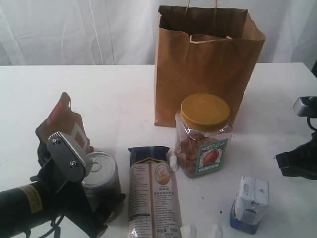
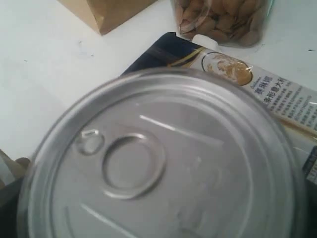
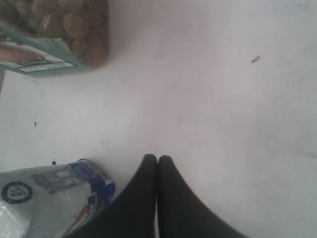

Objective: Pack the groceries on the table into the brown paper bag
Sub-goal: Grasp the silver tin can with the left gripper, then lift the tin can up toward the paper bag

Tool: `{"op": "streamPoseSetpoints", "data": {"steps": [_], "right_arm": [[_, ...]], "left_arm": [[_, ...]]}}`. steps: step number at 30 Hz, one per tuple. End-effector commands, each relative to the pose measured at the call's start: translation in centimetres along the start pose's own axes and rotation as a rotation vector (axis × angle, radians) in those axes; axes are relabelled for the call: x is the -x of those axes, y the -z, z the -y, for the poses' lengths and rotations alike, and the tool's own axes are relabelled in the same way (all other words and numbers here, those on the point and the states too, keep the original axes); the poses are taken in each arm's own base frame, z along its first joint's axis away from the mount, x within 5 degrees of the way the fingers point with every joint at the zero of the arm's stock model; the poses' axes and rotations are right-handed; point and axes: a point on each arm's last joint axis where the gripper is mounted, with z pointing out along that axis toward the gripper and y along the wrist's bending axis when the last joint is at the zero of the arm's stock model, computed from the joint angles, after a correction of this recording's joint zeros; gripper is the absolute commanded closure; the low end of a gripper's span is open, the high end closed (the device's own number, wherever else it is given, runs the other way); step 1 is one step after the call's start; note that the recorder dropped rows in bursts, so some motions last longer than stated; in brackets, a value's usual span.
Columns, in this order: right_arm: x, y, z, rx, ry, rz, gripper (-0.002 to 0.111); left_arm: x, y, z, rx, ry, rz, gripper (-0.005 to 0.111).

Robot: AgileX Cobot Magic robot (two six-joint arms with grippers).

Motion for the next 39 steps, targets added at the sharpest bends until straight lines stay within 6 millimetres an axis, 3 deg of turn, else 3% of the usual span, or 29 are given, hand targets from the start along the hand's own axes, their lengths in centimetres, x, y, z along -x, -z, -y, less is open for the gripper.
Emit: {"op": "streamPoseSetpoints", "data": {"steps": [1,4,9,11,19,27,30,35,39], "right_arm": [[-0.1,0.0,-0.1,0.013,-0.009,-0.008,0.108],[-0.1,0.0,-0.1,0.013,-0.009,-0.008,0.108],[-0.1,0.0,-0.1,0.013,-0.009,-0.008,0.108],[-0.1,0.0,-0.1,0.013,-0.009,-0.008,0.108],[-0.1,0.0,-0.1,0.013,-0.009,-0.008,0.108],[-0.1,0.0,-0.1,0.013,-0.009,-0.008,0.108],[-0.1,0.0,-0.1,0.013,-0.009,-0.008,0.108],[-0.2,0.0,-0.2,0.02,-0.011,-0.014,0.108],[-0.4,0.0,-0.4,0.047,-0.011,-0.039,0.108]], "left_arm": [[-0.3,-0.2,-0.1,0.021,0.047,-0.024,0.015],[-0.3,-0.2,-0.3,0.042,0.074,-0.02,0.04],[-0.2,-0.2,-0.4,0.048,0.08,-0.013,0.094],[-0.1,-0.1,-0.4,0.048,0.076,-0.008,0.106],[3.0,1.1,-1.3,0.126,0.087,0.292,0.107],[5.2,3.5,-2.3,0.163,0.262,0.417,0.107],[7.4,4.5,-2.8,0.173,0.28,0.519,0.107],[12.7,6.3,-4.2,0.201,0.333,0.694,0.107],[17.0,6.8,-7.3,0.227,0.389,0.637,0.107]]}}
